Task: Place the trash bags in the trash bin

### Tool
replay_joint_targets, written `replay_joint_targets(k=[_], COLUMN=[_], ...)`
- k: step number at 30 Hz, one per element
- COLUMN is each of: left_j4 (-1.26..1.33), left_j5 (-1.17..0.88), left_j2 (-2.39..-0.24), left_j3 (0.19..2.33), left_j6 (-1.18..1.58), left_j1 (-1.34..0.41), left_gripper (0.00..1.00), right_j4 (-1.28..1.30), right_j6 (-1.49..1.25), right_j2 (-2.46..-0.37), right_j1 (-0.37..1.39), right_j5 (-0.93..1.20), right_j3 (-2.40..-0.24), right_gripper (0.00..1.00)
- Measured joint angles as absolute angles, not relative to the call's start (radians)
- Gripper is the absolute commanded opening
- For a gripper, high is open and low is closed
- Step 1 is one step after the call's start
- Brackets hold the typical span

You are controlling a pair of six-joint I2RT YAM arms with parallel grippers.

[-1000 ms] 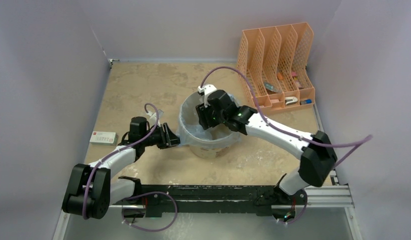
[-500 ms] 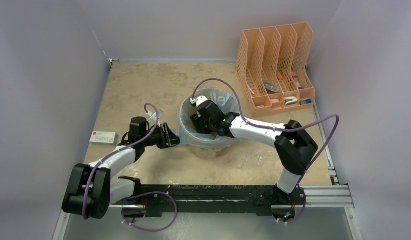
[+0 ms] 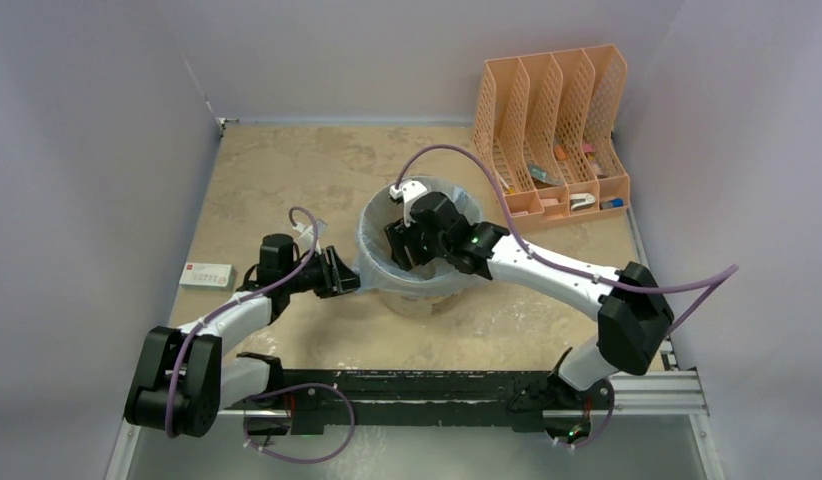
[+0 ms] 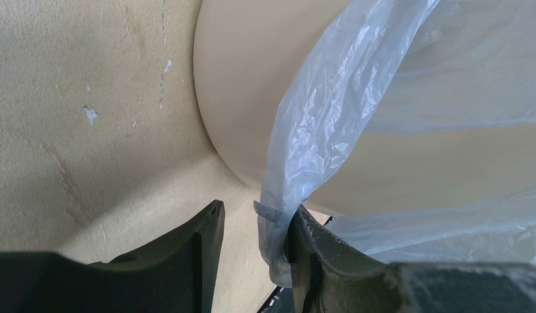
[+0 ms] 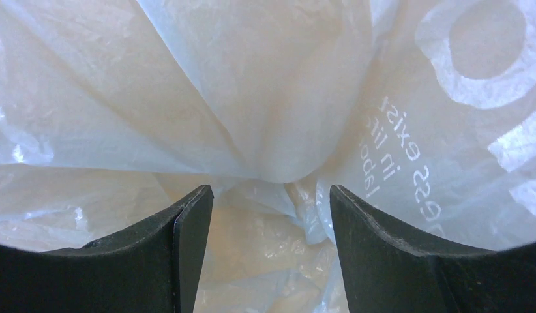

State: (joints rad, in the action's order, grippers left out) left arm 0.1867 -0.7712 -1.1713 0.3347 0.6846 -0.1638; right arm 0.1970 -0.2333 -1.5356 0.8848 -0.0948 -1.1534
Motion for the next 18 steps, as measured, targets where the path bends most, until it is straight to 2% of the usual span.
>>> replay_joint_targets(k=[9, 18], left_j4=[0.187, 0.197], left_j5=[-0.771, -0.777], left_j2=[-1.177, -1.180], left_j3=[0.335, 0.335], left_j6=[0.685, 0.687], left_j1=[-0.164, -0.164], left_gripper=[0.38, 0.38], right_j4=[0.175, 0.175], right_j6=[-0.231, -0.214], right_j2=[-1.750, -1.824], right_j1=[0.886, 0.886], right_j5=[-0.065, -0.059], right_j3=[-1.159, -1.158], right_gripper=[0.58, 0.58])
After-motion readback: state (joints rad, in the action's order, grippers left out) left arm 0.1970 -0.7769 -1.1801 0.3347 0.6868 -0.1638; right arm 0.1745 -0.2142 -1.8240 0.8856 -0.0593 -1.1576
